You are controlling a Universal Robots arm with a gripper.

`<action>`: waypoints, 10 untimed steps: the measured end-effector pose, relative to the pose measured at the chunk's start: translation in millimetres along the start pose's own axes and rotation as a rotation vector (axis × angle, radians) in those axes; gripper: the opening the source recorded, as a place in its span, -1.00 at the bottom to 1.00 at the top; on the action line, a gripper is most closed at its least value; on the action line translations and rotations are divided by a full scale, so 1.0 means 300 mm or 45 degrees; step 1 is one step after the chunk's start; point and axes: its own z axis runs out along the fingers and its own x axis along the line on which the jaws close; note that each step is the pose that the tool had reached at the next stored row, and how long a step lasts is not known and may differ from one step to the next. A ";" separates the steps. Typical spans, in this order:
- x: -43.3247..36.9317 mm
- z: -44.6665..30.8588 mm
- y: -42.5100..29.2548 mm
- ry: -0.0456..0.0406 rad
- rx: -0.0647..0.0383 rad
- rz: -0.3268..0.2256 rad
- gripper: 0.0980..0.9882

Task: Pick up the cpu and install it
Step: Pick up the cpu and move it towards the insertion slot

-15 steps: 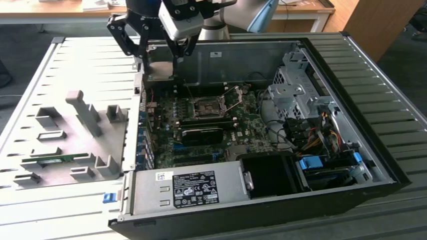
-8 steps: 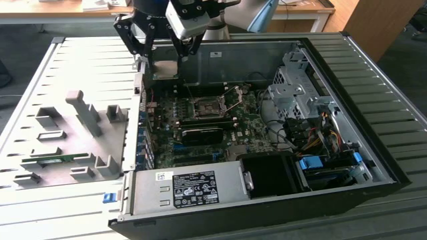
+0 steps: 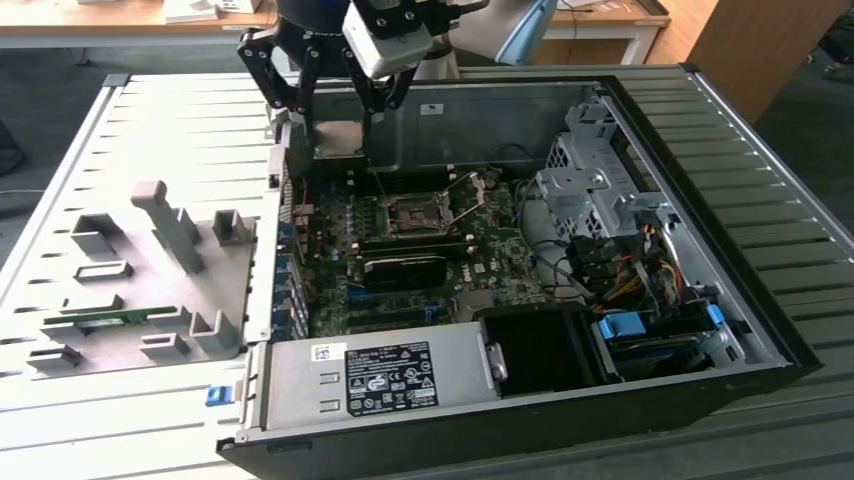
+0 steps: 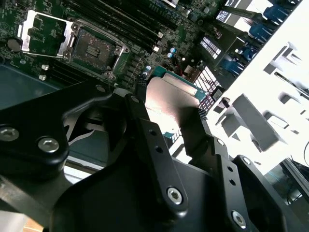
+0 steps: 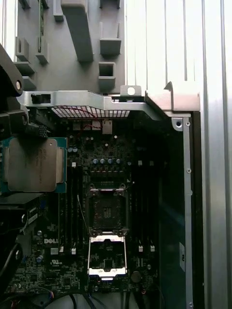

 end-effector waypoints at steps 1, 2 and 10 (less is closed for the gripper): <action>-0.003 0.000 0.000 0.000 0.000 0.000 -0.01; -0.005 0.000 0.000 0.000 0.000 0.000 -0.01; -0.036 0.002 0.005 -0.001 0.000 0.000 -0.01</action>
